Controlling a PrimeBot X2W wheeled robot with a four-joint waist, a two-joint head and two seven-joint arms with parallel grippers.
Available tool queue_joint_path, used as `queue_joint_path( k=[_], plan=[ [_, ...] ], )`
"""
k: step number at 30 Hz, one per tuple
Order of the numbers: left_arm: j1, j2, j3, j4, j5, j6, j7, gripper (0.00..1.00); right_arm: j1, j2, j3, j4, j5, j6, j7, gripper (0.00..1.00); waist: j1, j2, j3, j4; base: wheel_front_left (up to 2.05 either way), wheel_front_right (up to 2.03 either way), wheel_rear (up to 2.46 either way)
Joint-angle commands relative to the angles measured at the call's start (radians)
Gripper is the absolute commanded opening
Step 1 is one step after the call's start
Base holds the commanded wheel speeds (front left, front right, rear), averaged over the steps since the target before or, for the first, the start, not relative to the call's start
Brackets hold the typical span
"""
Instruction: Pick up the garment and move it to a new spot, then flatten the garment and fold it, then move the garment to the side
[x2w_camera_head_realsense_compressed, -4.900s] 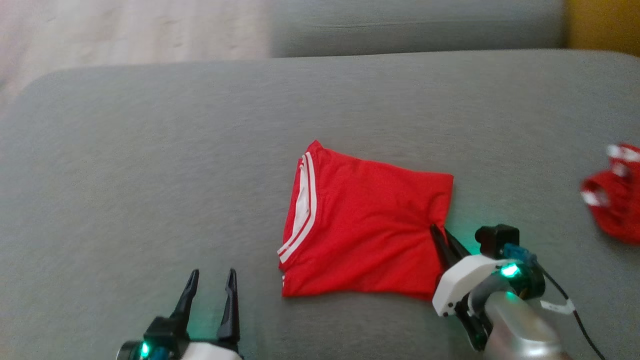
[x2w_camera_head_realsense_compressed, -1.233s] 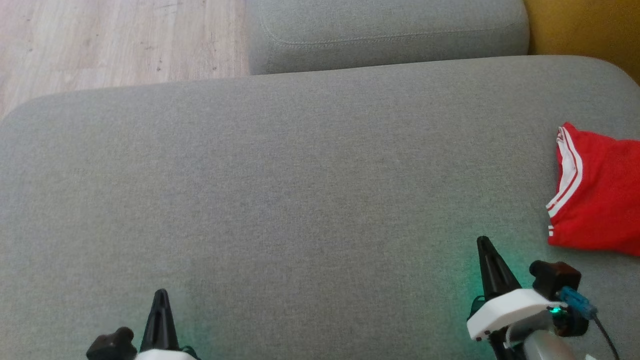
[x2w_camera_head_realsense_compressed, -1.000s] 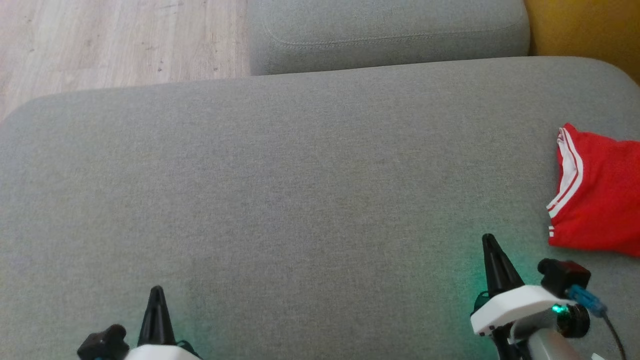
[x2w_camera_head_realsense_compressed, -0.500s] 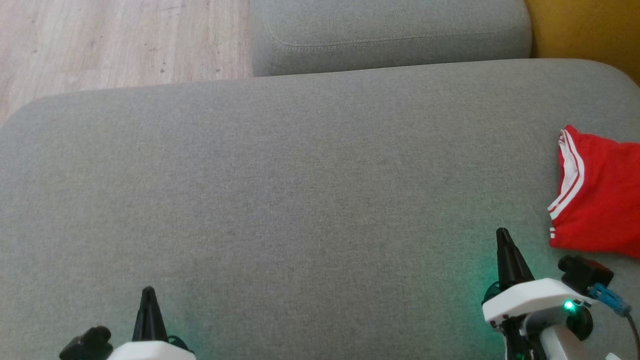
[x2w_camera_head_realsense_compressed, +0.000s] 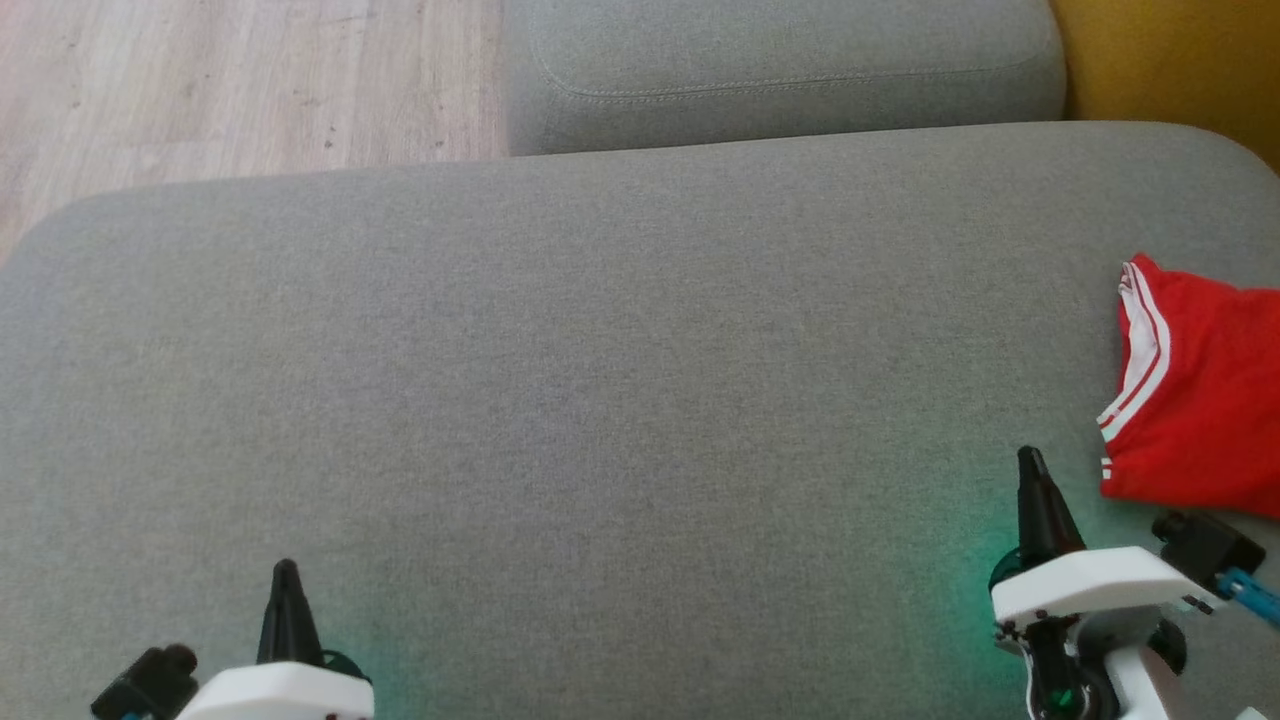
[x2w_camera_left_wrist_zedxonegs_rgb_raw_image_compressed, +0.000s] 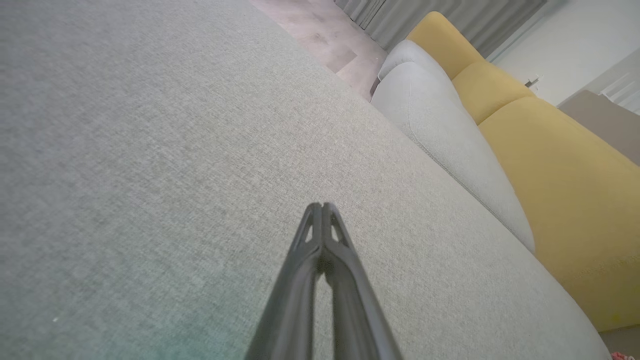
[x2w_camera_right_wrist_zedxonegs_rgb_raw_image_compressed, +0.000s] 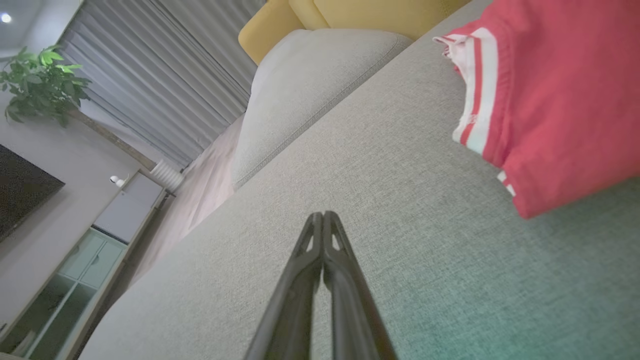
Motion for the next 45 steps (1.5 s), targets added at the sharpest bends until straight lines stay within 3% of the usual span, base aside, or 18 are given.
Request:
queue_joint_path(
  k=[1,45],
  plan=[
    [-0.045,0.003,0.026,-0.035,-0.024,-0.006,0.004,0.0,-0.034,-0.003,0.0,-0.041,0.03,0.0,0.007,0.0,-0.0001,0.0,0.0,0.0,0.0,0.0,0.0],
    [-0.096,0.004,0.088,-0.095,-0.503,-0.055,0.131,0.0,-0.022,-0.003,-0.08,-0.15,0.551,-0.001,0.137,0.0,-0.0001,0.0,-0.014,0.015,0.0,0.0,0.0]
  ],
)
